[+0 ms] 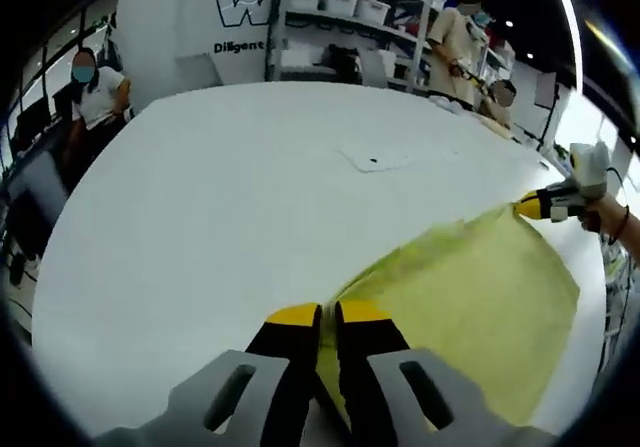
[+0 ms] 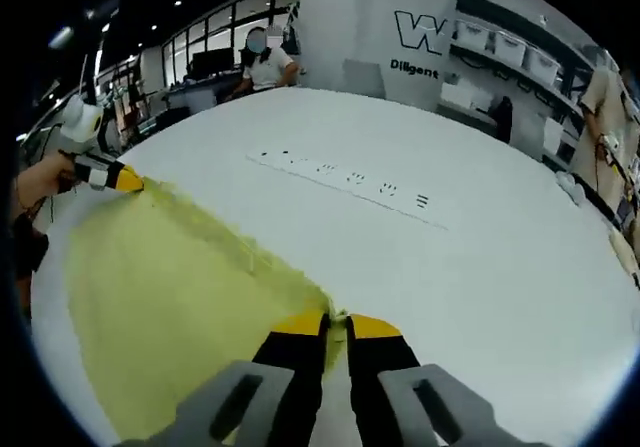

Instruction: Fold the garment on the visible template until the final outline fits inside the template.

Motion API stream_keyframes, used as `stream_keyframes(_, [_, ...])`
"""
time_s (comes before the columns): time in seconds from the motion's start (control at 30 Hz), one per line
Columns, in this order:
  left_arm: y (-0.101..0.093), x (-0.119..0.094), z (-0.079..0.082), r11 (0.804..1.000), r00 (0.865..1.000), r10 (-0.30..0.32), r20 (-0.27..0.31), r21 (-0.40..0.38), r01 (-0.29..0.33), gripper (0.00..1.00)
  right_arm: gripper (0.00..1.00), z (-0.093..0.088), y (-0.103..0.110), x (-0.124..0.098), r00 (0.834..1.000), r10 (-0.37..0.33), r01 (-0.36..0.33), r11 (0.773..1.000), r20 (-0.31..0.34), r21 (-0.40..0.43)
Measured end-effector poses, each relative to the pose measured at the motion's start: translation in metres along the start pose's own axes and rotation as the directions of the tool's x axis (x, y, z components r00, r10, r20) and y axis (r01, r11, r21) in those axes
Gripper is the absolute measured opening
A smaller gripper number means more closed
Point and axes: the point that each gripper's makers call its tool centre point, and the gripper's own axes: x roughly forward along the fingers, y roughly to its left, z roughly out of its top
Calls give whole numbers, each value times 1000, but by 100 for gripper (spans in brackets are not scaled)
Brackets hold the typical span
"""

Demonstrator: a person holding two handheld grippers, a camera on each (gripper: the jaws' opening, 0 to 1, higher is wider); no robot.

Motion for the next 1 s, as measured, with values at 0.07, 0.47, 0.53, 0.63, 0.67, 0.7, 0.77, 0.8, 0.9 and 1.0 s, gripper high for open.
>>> stream_keyframes(0.07, [1, 2, -1, 1000, 1000, 12, -4, -15, -12, 11, 2, -1, -2, 1, 1000, -7, 7, 999, -3, 43])
stream_keyframes(0.47, [3, -1, 0, 999, 1000, 26, -5, -47, -26, 19, 11, -8, -7, 0, 998, -51, 54, 989, -21, 136])
stream_keyframes(0.53, [2, -2, 0, 998, 1000, 21, -9, -50, -22, 24, 15, -3, -6, -2, 999, -53, 52, 980, 3, 195])
stream_keyframes(0.63, [0, -7, 0, 998, 1000, 19, -13, -54, -20, 30, 23, -1, -5, -8, 998, -59, 56, 972, 5, 227])
stream_keyframes(0.67, [0, -8, 0, 998, 1000, 21, -14, -56, -22, 32, 25, 0, -4, -10, 998, -58, 55, 971, 5, 231])
stream_keyframes(0.7, [0, -9, 1, 998, 1000, 21, -13, -53, -22, 33, 26, 1, -3, -11, 999, -53, 50, 970, 9, 237])
stream_keyframes(0.77, [0, -12, 2, 999, 1000, 21, -11, -50, -21, 36, 28, 2, 2, -14, 999, -35, 31, 965, 10, 261])
stream_keyframes(0.8, [-1, -14, 3, 999, 1000, 20, -10, -49, -20, 37, 30, 1, 3, -15, 1000, -29, 26, 964, 7, 265])
stream_keyframes(0.9, [-4, -20, 5, 999, 1000, 14, -5, -42, -15, 41, 39, 3, 8, -20, 1000, -18, 11, 956, 21, 294])
stream_keyframes(1.0, [-9, -26, 7, 999, 1000, 4, -2, -42, -4, 46, 45, 3, 14, -25, 1000, -1, -4, 953, 18, 302])
